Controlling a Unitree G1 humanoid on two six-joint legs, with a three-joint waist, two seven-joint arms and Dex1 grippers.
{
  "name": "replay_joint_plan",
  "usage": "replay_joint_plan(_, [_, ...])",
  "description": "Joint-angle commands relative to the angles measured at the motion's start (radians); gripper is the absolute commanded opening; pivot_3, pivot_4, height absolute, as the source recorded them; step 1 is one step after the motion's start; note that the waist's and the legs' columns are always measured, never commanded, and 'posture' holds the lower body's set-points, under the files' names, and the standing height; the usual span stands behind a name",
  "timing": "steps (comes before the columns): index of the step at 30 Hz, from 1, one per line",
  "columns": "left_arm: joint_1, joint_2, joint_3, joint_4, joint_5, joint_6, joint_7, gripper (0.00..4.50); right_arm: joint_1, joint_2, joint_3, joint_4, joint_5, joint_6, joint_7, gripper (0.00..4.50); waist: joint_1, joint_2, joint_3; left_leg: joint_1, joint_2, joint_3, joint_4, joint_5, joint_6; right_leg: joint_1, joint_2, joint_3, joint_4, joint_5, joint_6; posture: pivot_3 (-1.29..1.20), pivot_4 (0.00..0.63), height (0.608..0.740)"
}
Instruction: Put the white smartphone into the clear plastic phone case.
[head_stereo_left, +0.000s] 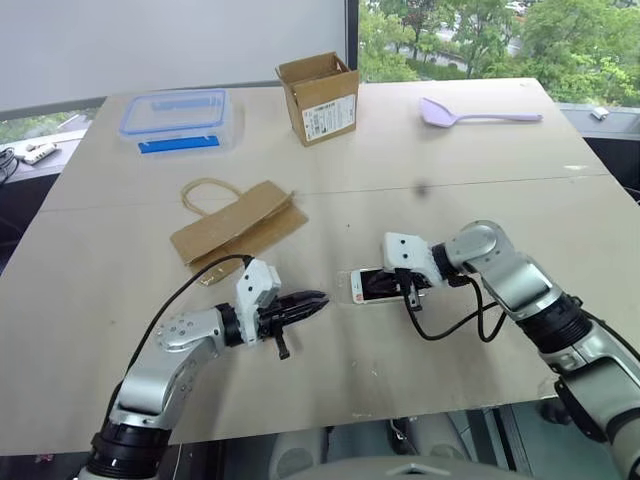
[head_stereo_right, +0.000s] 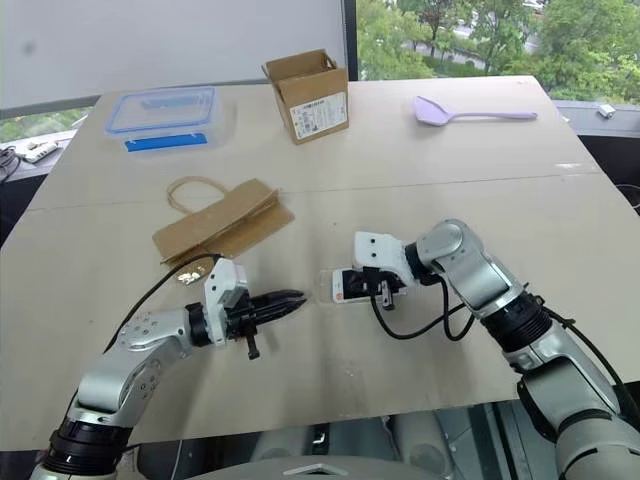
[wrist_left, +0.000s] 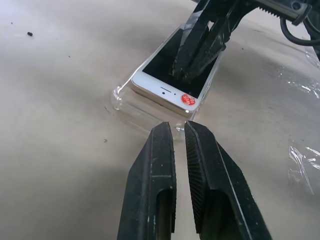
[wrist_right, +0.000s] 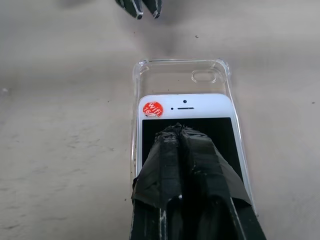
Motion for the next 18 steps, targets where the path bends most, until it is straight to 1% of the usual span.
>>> replay_joint_plan(1, [-0.002,0.004,0.003,-0.044,-0.008,0.001,0.003,0.43,0.022,-0.011,0.023,0.003,-0.027,0.020,-0.011,0.00,0.000,0.000,0.000,0.000,0.000,0.000,0.000,0.000,0.000,0.000,0.000,0.000,0.000,0.000,0.000,0.00,0.150,0.740])
replay_joint_plan(4, [-0.001,0.005,0.003,-0.049,-0.004,0.006,0.009,0.43,0.035,0.018,-0.084,-0.070,0.078,0.083,-0.035,0.00,0.001,0.000,0.000,0.000,0.000,0.000,0.000,0.000,0.000,0.000,0.000,0.000,0.000,-0.001,-0.002,0.00,0.150,0.740])
replay_joint_plan(6, [-0.001,0.007,0.005,-0.050,-0.003,0.010,0.013,0.43,0.043,0.012,-0.161,-0.145,0.144,0.149,-0.049,0.00,0.002,0.000,0.000,-0.001,0.000,0.000,0.000,0.000,0.000,0.000,0.000,0.000,0.000,-0.001,-0.001,0.00,0.150,0.740])
replay_joint_plan(7, [-0.003,0.008,0.006,-0.049,-0.002,0.011,0.014,0.43,0.049,-0.005,-0.197,-0.189,0.173,0.186,-0.053,0.00,0.002,0.000,0.001,-0.001,0.000,0.000,0.000,0.000,0.000,-0.001,0.000,0.000,0.000,0.000,0.000,0.00,0.150,0.740])
replay_joint_plan(10, [-0.006,0.011,0.006,-0.044,0.001,0.012,0.015,0.43,0.070,-0.052,-0.252,-0.274,0.220,0.256,-0.069,0.00,0.003,0.000,0.001,-0.002,0.000,0.000,0.000,0.000,0.000,-0.001,0.000,0.000,0.000,0.001,0.001,0.00,0.150,0.740])
replay_joint_plan(13, [-0.011,0.015,-0.003,-0.038,0.008,0.012,0.014,0.43,0.138,-0.137,-0.312,-0.353,0.239,0.297,-0.093,0.00,0.008,0.000,0.000,-0.002,0.000,-0.001,0.000,0.000,0.000,-0.001,-0.001,-0.001,-0.001,0.000,0.001,0.00,0.150,0.740])
replay_joint_plan(15, [-0.017,0.015,-0.010,-0.034,0.014,0.012,0.013,0.43,0.183,-0.172,-0.350,-0.388,0.262,0.325,-0.116,0.00,0.006,0.000,0.001,-0.002,-0.001,-0.001,0.000,0.000,0.000,0.000,-0.001,-0.001,-0.001,-0.001,-0.002,0.00,0.150,0.740])
replay_joint_plan(18, [-0.033,0.015,-0.026,-0.020,0.039,0.006,0.015,0.43,0.247,-0.214,-0.388,-0.418,0.274,0.342,-0.152,0.00,-0.001,0.000,0.001,-0.002,-0.001,0.000,0.000,0.000,0.000,-0.001,-0.001,0.000,-0.001,-0.002,-0.003,0.00,0.150,0.740])
